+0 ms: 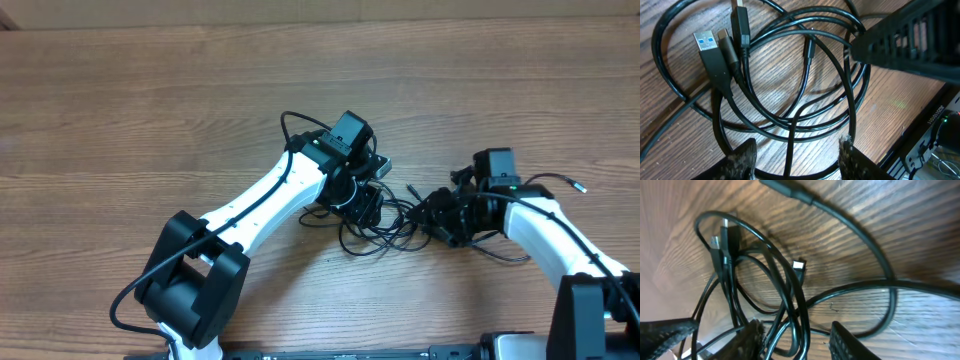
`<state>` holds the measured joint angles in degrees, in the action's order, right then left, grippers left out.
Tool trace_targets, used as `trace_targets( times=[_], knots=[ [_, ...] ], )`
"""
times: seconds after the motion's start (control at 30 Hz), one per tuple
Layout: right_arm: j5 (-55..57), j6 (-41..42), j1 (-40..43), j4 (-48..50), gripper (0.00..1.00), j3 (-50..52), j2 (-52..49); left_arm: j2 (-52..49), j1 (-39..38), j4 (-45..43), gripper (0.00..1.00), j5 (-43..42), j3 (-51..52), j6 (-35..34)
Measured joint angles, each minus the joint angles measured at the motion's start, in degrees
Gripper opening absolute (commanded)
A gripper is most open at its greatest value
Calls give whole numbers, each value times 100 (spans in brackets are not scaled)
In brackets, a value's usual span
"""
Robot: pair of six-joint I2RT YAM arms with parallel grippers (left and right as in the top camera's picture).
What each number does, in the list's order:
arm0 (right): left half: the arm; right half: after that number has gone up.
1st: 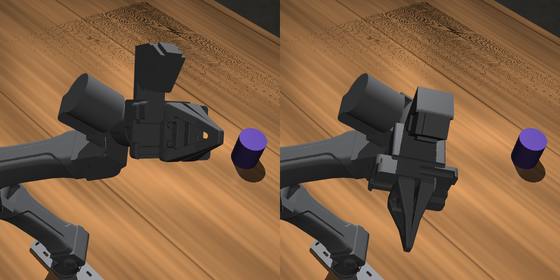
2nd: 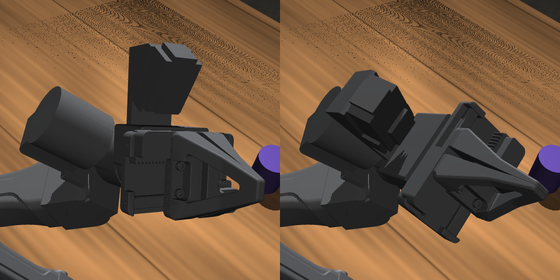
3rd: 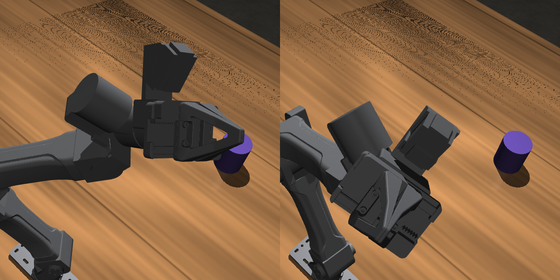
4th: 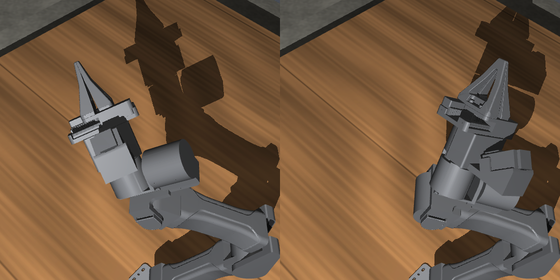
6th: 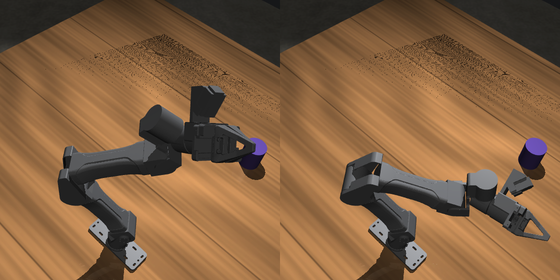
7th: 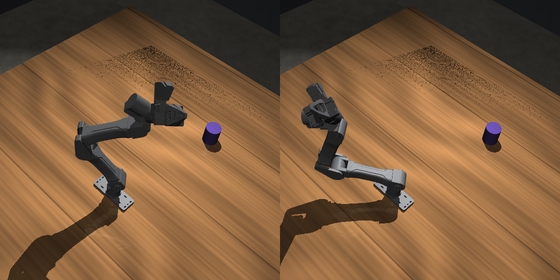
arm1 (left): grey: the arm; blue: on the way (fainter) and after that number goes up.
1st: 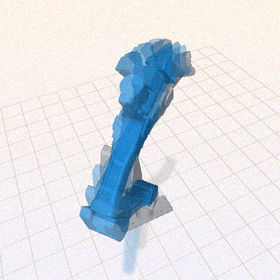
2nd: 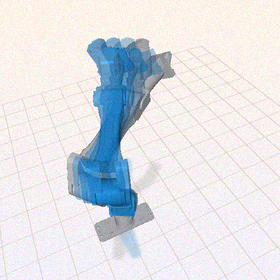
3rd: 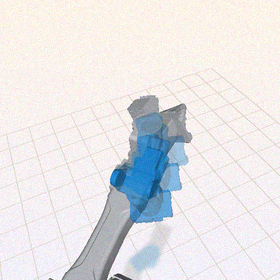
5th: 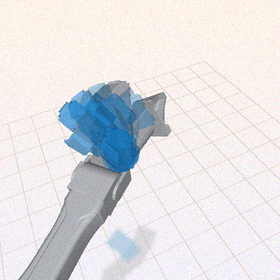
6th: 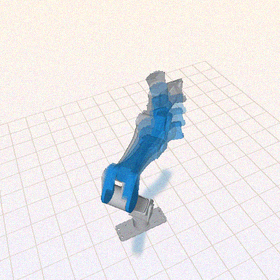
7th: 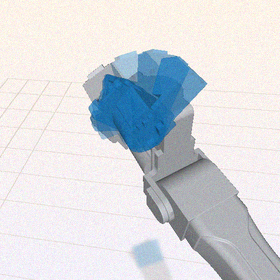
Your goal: Untangle cables
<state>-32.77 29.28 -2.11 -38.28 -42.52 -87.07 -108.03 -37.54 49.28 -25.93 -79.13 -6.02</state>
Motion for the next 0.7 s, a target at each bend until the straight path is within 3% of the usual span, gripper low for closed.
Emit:
trace_targets(
  times=[0.27,0.6,0.7],
  knots=[
    [114,566,-68,540,19,474,0,0,0,20,53,2,2,0],
    [125,678,-101,710,7,494,0,-26,0,0,54,90,192,0],
    [125,675,-254,723,4,494,0,-26,0,0,49,92,192,0]
  ],
)
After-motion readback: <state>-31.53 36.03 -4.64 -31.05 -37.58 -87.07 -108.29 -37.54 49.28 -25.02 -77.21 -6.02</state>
